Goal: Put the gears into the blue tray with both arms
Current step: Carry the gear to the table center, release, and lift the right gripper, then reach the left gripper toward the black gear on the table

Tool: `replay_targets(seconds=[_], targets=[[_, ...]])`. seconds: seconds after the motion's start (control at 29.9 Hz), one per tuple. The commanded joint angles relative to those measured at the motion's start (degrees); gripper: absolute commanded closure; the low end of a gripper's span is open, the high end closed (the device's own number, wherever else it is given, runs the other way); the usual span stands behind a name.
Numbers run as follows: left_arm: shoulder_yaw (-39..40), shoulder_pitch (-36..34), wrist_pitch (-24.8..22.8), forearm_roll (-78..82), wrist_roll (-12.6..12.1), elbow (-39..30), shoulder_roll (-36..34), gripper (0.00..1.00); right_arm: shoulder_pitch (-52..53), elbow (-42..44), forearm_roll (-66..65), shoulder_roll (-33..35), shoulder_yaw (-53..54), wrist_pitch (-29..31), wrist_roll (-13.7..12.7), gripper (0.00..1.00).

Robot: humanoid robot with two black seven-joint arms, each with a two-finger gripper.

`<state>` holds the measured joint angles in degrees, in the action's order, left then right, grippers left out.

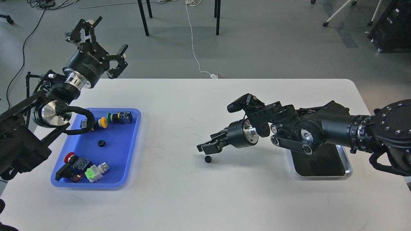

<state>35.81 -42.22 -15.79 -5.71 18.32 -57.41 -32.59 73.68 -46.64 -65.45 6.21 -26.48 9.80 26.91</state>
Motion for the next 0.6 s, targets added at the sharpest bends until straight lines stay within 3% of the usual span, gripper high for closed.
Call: replay_targets(seconds=[0.0, 0.17, 0.23, 0.37, 0.57], targets=[[-0.3, -0.4, -0.4, 0.1, -0.3, -0.2, -0.8, 0.02, 1.7, -0.1, 1.8, 4.4, 6.6, 0.1, 0.1, 0.09], [-0.9, -0.9, -3.3, 6.6, -1.5, -5.2, -5.5, 0.02, 0.6, -2.9, 8.4, 15.0, 20.0, 0.5, 0.1, 0.06], [-0.9, -1.7, -3.4, 14.0, -2.9, -7.6, -6.3, 0.02, -1.5, -6.1, 12.3, 20.8, 23.6, 0.5, 0.2, 0.06], [-0.9, -2.6, -3.4, 30.4, -3.2, -11.7, -6.9, 0.03, -7.8, -11.8, 19.5, 30.2, 32.0, 0.4, 0.2, 0.06], [-1.0, -2.8, -4.0, 58.0, -3.1, -20.8, -5.6, 0.03, -20.8, -13.8, 29.7, 35.4, 45.1, 0.4, -0.1, 0.05]])
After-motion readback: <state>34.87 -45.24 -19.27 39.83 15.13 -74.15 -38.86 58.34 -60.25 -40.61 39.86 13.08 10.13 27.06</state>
